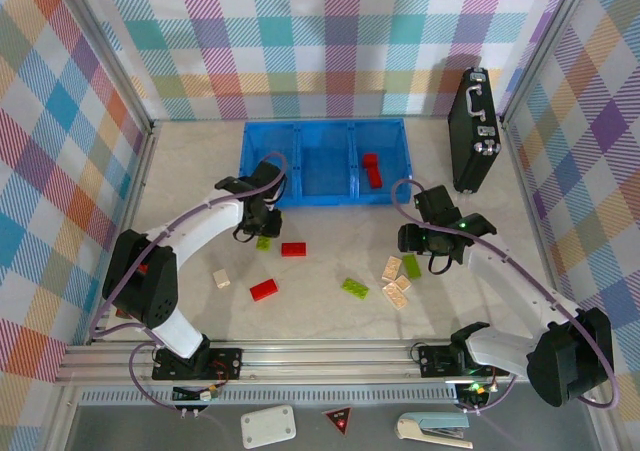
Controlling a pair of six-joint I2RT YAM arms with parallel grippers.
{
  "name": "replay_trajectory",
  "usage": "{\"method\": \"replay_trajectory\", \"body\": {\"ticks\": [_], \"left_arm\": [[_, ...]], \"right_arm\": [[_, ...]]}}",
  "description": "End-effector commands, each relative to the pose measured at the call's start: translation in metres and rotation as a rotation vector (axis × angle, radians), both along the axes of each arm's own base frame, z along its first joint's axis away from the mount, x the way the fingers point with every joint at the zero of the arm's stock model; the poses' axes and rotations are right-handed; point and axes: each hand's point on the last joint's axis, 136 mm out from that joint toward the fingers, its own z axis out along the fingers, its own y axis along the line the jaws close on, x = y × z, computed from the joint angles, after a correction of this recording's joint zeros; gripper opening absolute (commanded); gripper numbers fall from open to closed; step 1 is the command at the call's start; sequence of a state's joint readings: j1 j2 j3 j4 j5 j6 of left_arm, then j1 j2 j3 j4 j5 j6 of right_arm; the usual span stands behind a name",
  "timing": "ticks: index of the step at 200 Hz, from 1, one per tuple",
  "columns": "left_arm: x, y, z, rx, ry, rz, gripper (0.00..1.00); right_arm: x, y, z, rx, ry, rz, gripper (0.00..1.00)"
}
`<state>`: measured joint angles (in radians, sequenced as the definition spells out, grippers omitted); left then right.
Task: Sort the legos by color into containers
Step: Pick up the lego from the center of the table, then place the lego in the container.
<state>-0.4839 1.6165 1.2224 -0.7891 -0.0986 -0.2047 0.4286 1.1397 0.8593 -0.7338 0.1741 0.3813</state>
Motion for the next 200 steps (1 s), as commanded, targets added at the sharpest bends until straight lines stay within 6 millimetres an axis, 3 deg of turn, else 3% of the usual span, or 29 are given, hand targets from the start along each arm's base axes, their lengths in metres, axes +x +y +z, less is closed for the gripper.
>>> {"method": "replay_trajectory", "body": {"ticks": [1, 75, 135, 200], "left_arm": [[0.014, 0.001, 0.019, 0.001, -0.029, -0.002, 0.32], [0.085, -0.009, 0.039, -0.034, -0.101, 0.02, 0.32], [0.14, -0.004, 0.034, -0.057, -0.12, 0.067, 0.31], [0.177, 0.008, 0.025, -0.093, -0.123, 0.123, 0.31]], "right_arm": [[-0.002, -0.004, 0.014, -0.004, -0.021, -0.018, 0.57], [-0.017, -0.015, 0.016, -0.016, -0.009, -0.054, 0.58], [-0.027, -0.021, 0.02, -0.01, -0.003, -0.078, 0.58], [-0.03, -0.023, 0.02, -0.016, 0.002, -0.09, 0.58]]}}
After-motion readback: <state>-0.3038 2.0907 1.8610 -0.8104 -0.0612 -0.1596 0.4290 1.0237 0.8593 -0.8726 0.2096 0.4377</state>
